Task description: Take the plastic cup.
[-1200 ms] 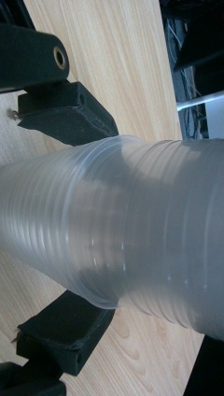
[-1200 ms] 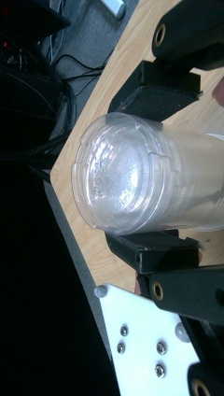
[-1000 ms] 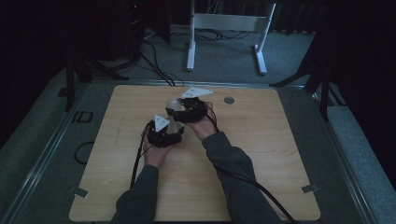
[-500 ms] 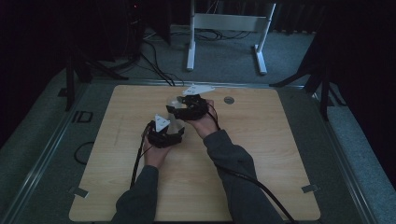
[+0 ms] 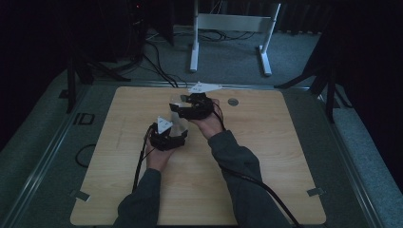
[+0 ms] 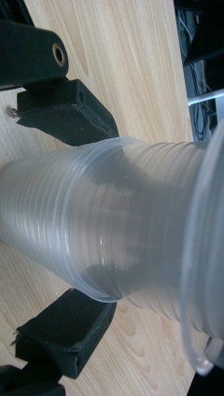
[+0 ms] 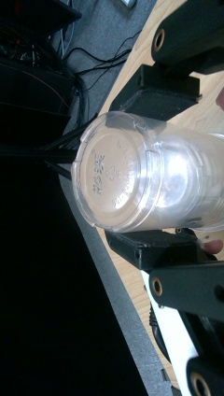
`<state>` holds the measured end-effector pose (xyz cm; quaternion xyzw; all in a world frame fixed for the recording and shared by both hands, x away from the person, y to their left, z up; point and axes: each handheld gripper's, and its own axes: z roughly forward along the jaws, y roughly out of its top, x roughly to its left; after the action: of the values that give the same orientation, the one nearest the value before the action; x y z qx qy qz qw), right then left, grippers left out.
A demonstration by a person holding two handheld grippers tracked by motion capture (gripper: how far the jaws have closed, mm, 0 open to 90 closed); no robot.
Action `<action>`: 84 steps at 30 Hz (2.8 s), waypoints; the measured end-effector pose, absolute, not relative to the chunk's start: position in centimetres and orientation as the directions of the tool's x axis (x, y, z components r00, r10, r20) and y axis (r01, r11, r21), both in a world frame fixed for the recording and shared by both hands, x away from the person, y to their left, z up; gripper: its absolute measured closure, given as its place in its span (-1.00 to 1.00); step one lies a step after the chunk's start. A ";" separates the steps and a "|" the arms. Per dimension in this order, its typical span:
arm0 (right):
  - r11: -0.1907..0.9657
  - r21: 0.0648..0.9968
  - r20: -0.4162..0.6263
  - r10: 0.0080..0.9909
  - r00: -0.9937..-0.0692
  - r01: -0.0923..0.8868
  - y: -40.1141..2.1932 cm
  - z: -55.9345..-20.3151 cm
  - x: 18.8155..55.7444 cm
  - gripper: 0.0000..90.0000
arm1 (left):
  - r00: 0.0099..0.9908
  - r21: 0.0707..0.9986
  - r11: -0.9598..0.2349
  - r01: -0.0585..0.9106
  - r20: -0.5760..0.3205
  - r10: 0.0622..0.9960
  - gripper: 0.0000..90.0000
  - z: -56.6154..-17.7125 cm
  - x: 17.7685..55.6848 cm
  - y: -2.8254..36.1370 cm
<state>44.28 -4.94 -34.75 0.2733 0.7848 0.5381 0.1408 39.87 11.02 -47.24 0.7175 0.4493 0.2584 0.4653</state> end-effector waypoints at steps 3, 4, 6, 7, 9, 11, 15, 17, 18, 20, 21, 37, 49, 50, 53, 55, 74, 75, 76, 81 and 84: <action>0.263 0.925 0.073 0.584 -0.808 0.273 -5.1 -34.5 44.2 -0.09 | 0.464 0.896 -0.166 0.412 -0.049 0.885 -0.57 -47.3 39.9 11.1; 0.258 0.927 0.076 0.584 -0.808 0.274 -5.1 -34.4 44.2 -0.09 | 0.463 0.896 -0.166 0.412 -0.049 0.885 -0.57 -47.3 39.9 11.1; 0.256 0.928 0.074 0.583 -0.809 0.269 -5.2 -34.2 44.1 -0.09 | 0.464 0.898 -0.164 0.409 -0.050 0.884 -0.57 -47.2 39.9 11.1; 0.256 0.928 0.073 0.583 -0.809 0.269 -5.2 -34.2 44.1 -0.09 | 0.465 0.899 -0.163 0.406 -0.049 0.884 -0.57 -47.1 39.9 11.2; 0.254 0.929 0.074 0.582 -0.810 0.268 -5.2 -34.1 44.1 -0.09 | 0.464 0.899 -0.160 0.407 -0.053 0.884 -0.57 -47.1 39.9 11.2; 0.254 0.930 0.073 0.581 -0.811 0.266 -5.3 -34.0 44.1 -0.09 | 0.464 0.899 -0.160 0.407 -0.053 0.884 -0.57 -47.1 39.9 11.2; 0.249 0.933 0.072 0.577 -0.813 0.260 -5.3 -33.7 44.0 -0.09 | 0.465 0.899 -0.161 0.407 -0.052 0.884 -0.57 -47.0 39.8 11.3; 0.249 0.933 0.072 0.577 -0.814 0.259 -5.3 -33.6 43.9 -0.09 | 0.465 0.899 -0.161 0.406 -0.052 0.884 -0.57 -47.0 39.8 11.3; 0.247 0.934 0.072 0.577 -0.813 0.258 -5.4 -33.5 43.9 -0.09 | 0.465 0.900 -0.161 0.406 -0.052 0.884 -0.57 -47.0 39.8 11.3; 0.242 0.936 0.072 0.577 -0.814 0.255 -5.6 -33.2 43.9 -0.09 | 0.465 0.900 -0.163 0.405 -0.049 0.884 -0.57 -47.0 39.8 11.3; 0.242 0.936 0.072 0.577 -0.814 0.255 -5.6 -33.2 43.9 -0.09 | 0.465 0.900 -0.163 0.405 -0.049 0.884 -0.57 -47.0 39.8 11.3; 0.203 0.949 0.081 0.578 -0.812 0.239 -6.2 -31.8 43.6 -0.09 | 0.463 0.901 -0.168 0.399 -0.041 0.885 -0.57 -47.0 39.7 11.2; 0.164 0.957 0.103 0.581 -0.807 0.239 -6.9 -31.0 43.6 -0.09 | 0.459 0.905 -0.167 0.392 -0.036 0.888 -0.62 -46.9 39.6 11.1; 0.161 0.958 0.102 0.583 -0.806 0.237 -7.1 -30.9 43.5 -0.09 | 0.458 0.905 -0.168 0.390 -0.032 0.888 -0.63 -46.8 39.5 11.1; 0.157 0.960 0.100 0.583 -0.807 0.232 -7.3 -30.7 43.5 -0.09 | 0.456 0.908 -0.167 0.384 -0.030 0.889 -0.65 -46.7 39.4 11.2; 0.160 0.961 0.092 0.584 -0.807 0.225 -7.4 -30.5 43.4 -0.09 | 0.454 0.910 -0.170 0.378 -0.022 0.891 -0.67 -46.5 39.3 11.3; 0.182 0.960 0.052 0.631 -0.774 0.213 -10.5 -29.2 43.0 -0.09 | 0.468 0.926 -0.174 0.334 -0.003 0.884 -0.67 -45.5 37.6 11.5; 0.182 0.960 0.052 0.631 -0.774 0.213 -10.5 -29.2 43.0 -0.09 | 0.469 0.927 -0.175 0.333 -0.001 0.883 -0.67 -45.4 37.6 11.6; 0.186 0.960 0.047 0.632 -0.773 0.210 -10.6 -29.2 43.0 -0.09 | 0.471 0.927 -0.176 0.332 0.000 0.882 -0.67 -45.4 37.5 11.6; 0.182 0.961 0.047 0.640 -0.767 0.210 -11.5 -29.3 42.9 -0.09 | 0.479 0.932 -0.172 0.318 -0.002 0.878 -0.66 -45.0 37.1 11.7; 0.177 0.959 0.056 0.648 -0.759 0.222 -12.2 -29.7 42.8 -0.09 | 0.489 0.935 -0.173 0.309 0.000 0.872 -0.65 -44.8 36.8 11.6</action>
<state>42.80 -12.23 -29.69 0.2924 0.7440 0.5710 0.1868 36.82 11.64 -44.78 0.7099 0.4159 0.2872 0.4905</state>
